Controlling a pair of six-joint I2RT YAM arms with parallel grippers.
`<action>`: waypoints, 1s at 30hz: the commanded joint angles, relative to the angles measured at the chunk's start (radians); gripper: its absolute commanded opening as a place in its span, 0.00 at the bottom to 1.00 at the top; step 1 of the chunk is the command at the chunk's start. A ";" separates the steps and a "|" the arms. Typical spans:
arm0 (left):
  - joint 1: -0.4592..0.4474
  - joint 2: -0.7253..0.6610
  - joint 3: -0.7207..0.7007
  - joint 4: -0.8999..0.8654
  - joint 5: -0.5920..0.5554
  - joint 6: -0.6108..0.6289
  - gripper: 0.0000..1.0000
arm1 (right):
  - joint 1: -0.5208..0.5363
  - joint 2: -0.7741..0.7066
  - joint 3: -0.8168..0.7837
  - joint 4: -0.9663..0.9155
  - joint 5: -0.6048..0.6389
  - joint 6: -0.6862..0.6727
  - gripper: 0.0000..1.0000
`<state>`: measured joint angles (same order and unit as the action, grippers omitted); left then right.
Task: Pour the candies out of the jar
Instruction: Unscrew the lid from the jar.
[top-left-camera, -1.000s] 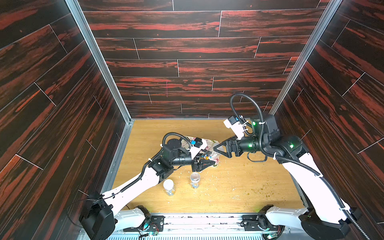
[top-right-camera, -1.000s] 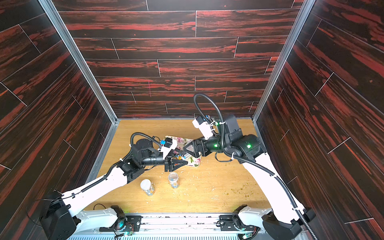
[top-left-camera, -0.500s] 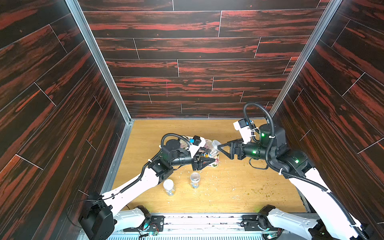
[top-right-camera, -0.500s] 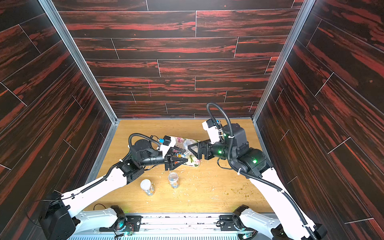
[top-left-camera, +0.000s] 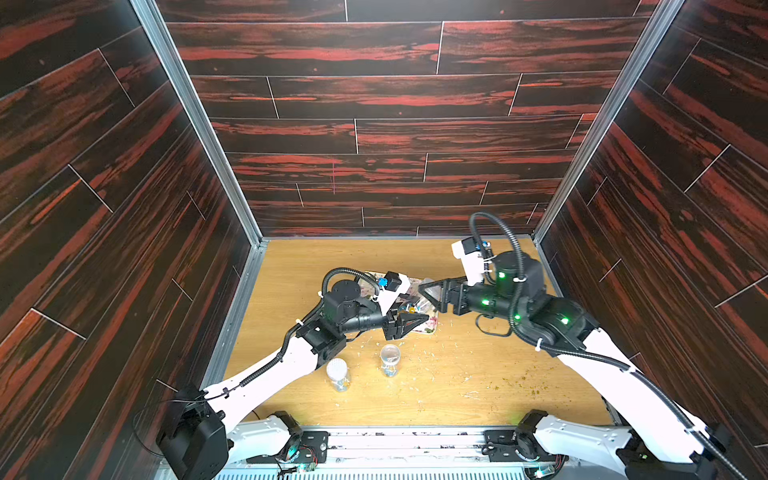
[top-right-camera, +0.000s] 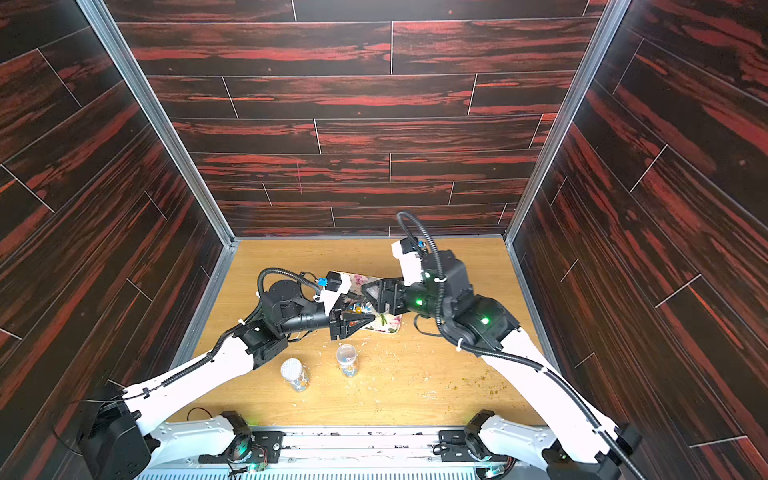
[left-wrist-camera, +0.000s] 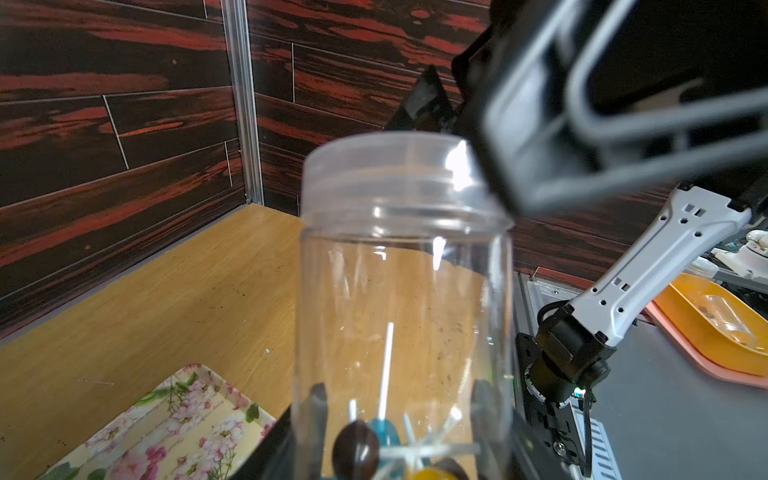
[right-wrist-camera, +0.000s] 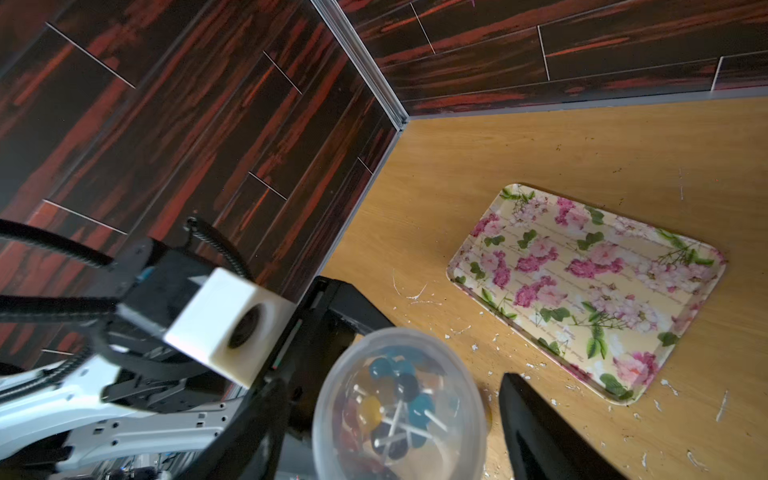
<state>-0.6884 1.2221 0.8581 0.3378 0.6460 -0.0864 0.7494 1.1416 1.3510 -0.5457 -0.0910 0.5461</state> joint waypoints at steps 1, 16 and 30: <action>0.004 -0.029 -0.005 0.037 -0.003 0.008 0.41 | 0.011 0.006 0.021 -0.003 0.074 0.024 0.78; 0.003 -0.038 -0.025 0.086 -0.033 -0.008 0.41 | 0.011 -0.065 -0.082 0.105 0.056 0.037 0.66; 0.003 -0.030 -0.006 0.106 -0.025 -0.012 0.41 | 0.010 -0.048 -0.079 0.109 0.031 0.008 0.67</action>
<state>-0.6884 1.2217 0.8356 0.3908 0.6098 -0.0944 0.7574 1.0927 1.2797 -0.4473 -0.0521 0.5549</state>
